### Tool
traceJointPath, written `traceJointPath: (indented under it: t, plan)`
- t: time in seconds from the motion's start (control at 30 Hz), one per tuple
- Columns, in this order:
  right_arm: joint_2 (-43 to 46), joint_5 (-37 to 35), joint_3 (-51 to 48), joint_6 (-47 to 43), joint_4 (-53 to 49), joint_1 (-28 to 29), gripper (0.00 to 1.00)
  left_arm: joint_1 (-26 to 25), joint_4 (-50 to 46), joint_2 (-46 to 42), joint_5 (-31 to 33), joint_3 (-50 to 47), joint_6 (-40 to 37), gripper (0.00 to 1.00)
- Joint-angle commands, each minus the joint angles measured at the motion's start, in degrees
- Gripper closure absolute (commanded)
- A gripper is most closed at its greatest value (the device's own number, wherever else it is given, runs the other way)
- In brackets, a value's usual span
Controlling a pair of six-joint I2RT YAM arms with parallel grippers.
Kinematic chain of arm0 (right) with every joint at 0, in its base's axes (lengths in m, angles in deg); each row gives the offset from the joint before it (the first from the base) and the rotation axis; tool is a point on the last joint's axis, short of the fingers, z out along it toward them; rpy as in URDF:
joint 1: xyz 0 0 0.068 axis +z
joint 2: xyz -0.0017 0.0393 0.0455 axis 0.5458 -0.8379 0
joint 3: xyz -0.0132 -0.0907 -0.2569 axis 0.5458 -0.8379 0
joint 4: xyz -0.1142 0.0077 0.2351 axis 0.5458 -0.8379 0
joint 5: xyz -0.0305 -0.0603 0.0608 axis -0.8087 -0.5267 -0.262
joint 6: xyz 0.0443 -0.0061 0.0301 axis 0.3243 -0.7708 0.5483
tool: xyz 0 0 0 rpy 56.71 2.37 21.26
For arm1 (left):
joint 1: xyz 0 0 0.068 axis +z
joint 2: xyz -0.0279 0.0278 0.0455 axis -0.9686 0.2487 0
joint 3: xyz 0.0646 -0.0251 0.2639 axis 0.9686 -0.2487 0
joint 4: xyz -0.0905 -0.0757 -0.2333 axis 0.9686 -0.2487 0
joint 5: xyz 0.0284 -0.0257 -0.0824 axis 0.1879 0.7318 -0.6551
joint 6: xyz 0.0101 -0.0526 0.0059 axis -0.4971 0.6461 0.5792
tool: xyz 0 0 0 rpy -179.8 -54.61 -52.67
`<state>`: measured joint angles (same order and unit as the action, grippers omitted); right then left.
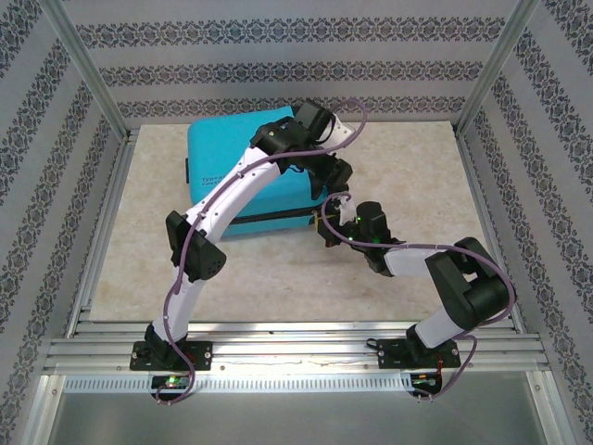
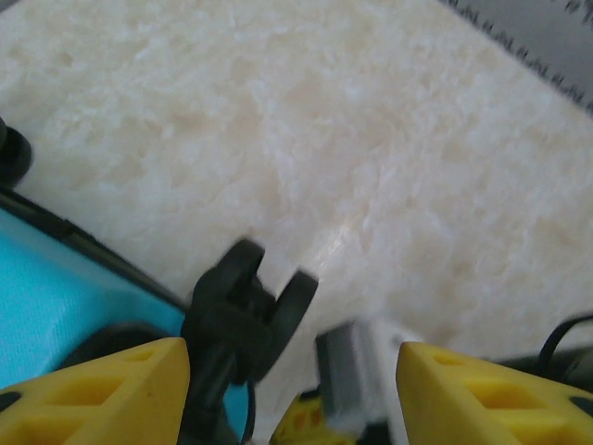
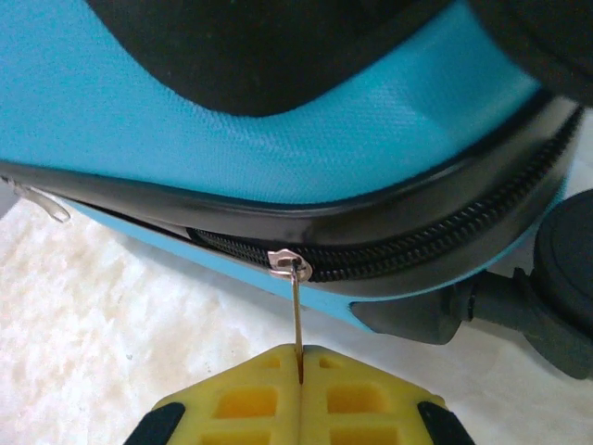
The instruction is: Pack the luggage
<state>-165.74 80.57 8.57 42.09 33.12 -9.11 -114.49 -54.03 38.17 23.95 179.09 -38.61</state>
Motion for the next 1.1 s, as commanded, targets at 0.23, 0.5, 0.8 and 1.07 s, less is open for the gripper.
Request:
traceJointPath:
  t: [0.23, 0.5, 0.8, 1.07]
  plan:
    - [-4.7, 9.1, -0.8, 12.1, 22.1, -3.2, 1.00, 0.6, 1.9, 1.5, 0.8, -3.7, -14.8, 0.43]
    - [-7.0, 11.5, -1.4, 15.7, 28.1, -3.0, 1.00, 0.6, 2.9, 3.7, 1.8, -0.6, -21.0, 0.42]
    - [-7.2, 12.1, -1.6, 17.4, 29.9, -2.8, 1.00, 0.7, -2.8, 8.8, -1.0, 8.0, -28.4, 0.37]
    - [-6.8, 12.5, -1.3, 17.5, 29.6, -2.6, 1.00, 0.8, -4.3, 11.2, 0.4, 9.6, -30.2, 0.31]
